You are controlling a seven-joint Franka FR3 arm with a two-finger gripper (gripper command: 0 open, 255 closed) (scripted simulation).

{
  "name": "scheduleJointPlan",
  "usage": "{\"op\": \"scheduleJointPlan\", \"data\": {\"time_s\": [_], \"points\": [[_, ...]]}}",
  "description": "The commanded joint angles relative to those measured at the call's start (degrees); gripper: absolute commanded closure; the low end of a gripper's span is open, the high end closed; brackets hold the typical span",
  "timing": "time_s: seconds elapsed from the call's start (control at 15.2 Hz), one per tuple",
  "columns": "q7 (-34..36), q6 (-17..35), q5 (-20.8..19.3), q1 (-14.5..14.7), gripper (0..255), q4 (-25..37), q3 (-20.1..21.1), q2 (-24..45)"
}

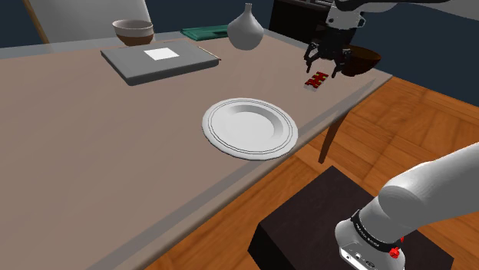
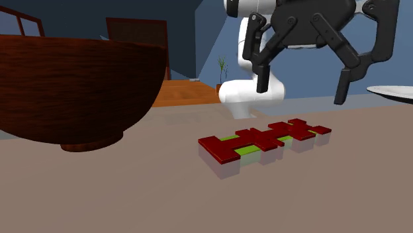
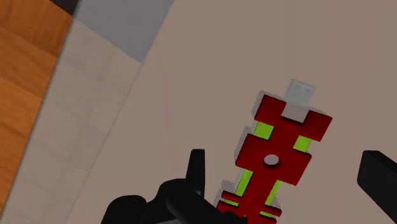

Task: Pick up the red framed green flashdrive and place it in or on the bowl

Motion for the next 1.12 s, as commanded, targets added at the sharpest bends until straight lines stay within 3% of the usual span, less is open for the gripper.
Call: {"op": "scheduleJointPlan", "data": {"time_s": [0.0,0.2,0.66,1.06], "points": [[3.5,0.4,0.7,-1.5,0,3.5,-1.1,3.1],[7.0,1.0,1.4,-2.8,0,6.5,-2.3,5.9],[7.0,6.9,1.4,-2.8,0,0.6,-2.3,5.8],[7.0,6.9,1.4,-2.8,0,0.6,-2.3,5.8]]}}
